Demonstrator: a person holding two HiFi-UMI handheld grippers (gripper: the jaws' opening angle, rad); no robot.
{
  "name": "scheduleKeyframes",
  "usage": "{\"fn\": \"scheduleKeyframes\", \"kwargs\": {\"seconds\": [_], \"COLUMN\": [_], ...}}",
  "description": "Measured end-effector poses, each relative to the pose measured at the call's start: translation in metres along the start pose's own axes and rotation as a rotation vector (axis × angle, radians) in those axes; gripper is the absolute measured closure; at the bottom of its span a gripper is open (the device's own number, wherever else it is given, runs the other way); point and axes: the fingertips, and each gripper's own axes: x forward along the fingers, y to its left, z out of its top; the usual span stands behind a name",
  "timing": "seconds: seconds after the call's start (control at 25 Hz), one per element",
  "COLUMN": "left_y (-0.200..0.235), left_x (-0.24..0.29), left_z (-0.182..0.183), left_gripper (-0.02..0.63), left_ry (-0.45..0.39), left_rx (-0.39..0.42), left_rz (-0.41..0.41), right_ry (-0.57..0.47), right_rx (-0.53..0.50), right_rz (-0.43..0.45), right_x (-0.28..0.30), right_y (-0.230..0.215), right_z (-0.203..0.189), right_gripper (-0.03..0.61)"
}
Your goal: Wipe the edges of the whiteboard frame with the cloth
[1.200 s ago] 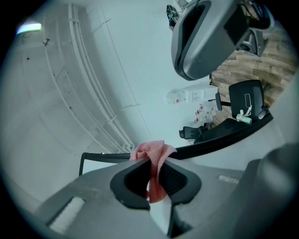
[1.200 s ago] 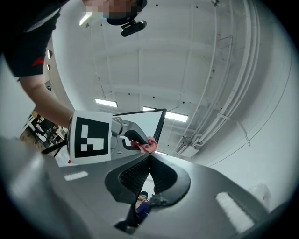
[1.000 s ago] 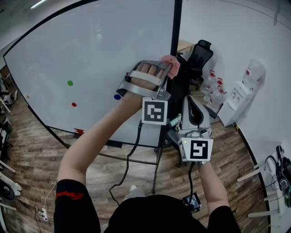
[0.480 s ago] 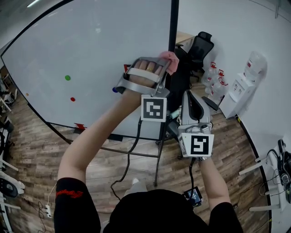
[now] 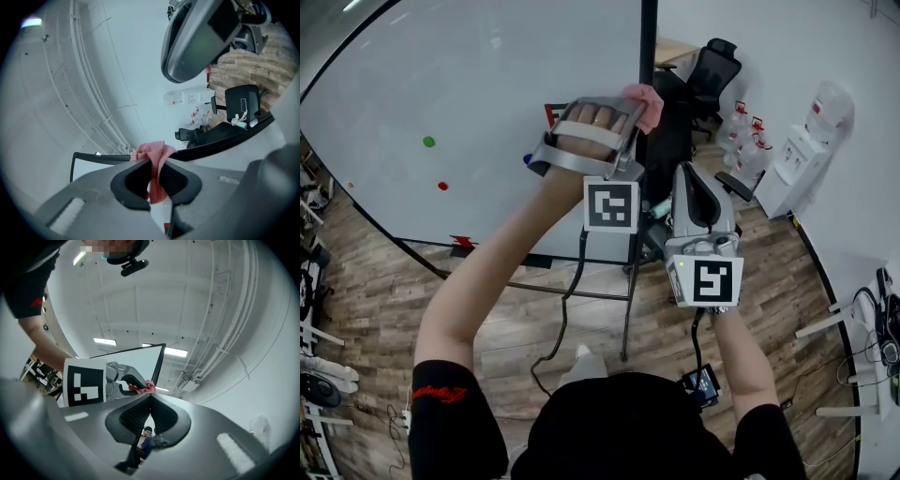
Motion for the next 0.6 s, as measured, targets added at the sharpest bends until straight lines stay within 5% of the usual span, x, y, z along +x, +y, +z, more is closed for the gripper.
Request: {"fn": "scheduleKeyframes", "kwargs": {"seconds": [0.6], "left_y": [-0.025], "left_x": [-0.006], "left_z": [0.005], "left_gripper": [0.571], "left_ry": [-0.006], "left_rx": [-0.024], "left_rz": [-0.021], "right_ry": [0.051], "right_rx": [0.028], "right_rz": [0.008], "right_x": [-0.008], "right_y": [0.000], "right_z": [-0.023], "right_gripper": [0.577]}}
